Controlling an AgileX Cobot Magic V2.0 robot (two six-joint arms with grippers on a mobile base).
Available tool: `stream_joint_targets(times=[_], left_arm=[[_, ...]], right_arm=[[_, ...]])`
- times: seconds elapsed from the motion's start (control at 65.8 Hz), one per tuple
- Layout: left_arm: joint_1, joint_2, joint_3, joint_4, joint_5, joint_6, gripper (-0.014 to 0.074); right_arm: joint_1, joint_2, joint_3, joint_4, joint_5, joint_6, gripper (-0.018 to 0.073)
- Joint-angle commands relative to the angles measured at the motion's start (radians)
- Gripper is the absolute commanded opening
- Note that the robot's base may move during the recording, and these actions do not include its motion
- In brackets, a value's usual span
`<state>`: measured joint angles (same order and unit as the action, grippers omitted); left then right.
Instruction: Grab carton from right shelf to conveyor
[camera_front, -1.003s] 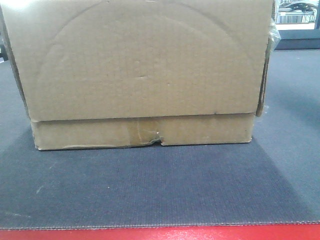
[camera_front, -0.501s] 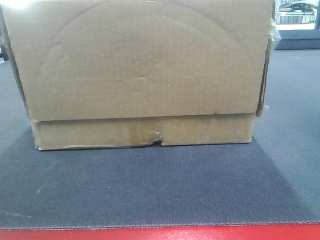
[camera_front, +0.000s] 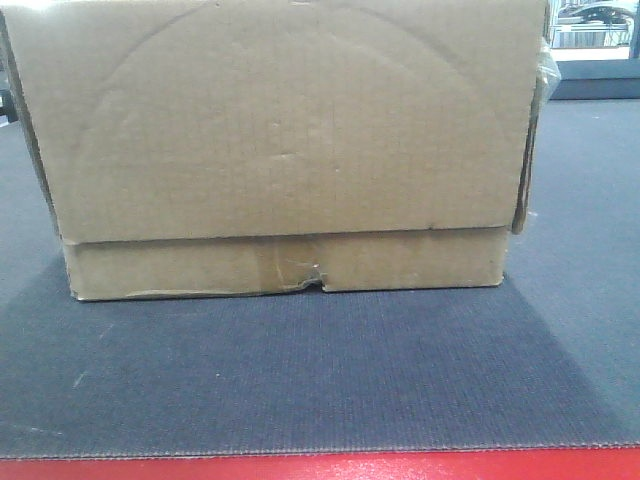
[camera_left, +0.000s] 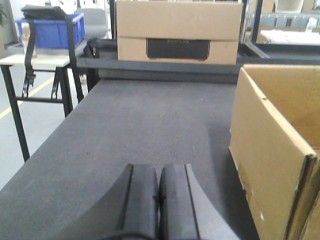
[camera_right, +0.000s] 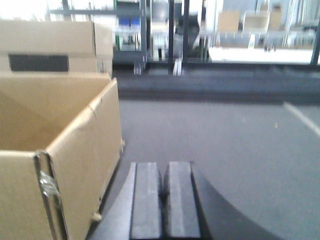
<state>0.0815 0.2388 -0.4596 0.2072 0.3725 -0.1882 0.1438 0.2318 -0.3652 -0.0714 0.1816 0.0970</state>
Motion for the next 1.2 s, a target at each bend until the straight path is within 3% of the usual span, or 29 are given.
stream_joint_targets(times=[0.0, 0.911, 1.063, 1.185], left_arm=[[0.004, -0.013, 0.002, -0.004, -0.023, 0.003, 0.0002], [0.004, -0.027, 0.024, -0.007, -0.028, 0.005, 0.0002], [0.004, -0.109, 0.128, -0.091, -0.152, 0.161, 0.0002], [0.004, -0.194, 0.254, -0.120, -0.239, 0.164, 0.0002]], right_arm=[[-0.005, -0.050, 0.007, -0.008, 0.004, -0.008, -0.0057], [-0.005, -0.065, 0.007, -0.008, -0.010, -0.008, -0.0057], [-0.005, -0.065, 0.007, -0.008, -0.010, -0.008, -0.0057], [-0.005, -0.065, 0.007, -0.008, -0.010, -0.008, -0.0057]])
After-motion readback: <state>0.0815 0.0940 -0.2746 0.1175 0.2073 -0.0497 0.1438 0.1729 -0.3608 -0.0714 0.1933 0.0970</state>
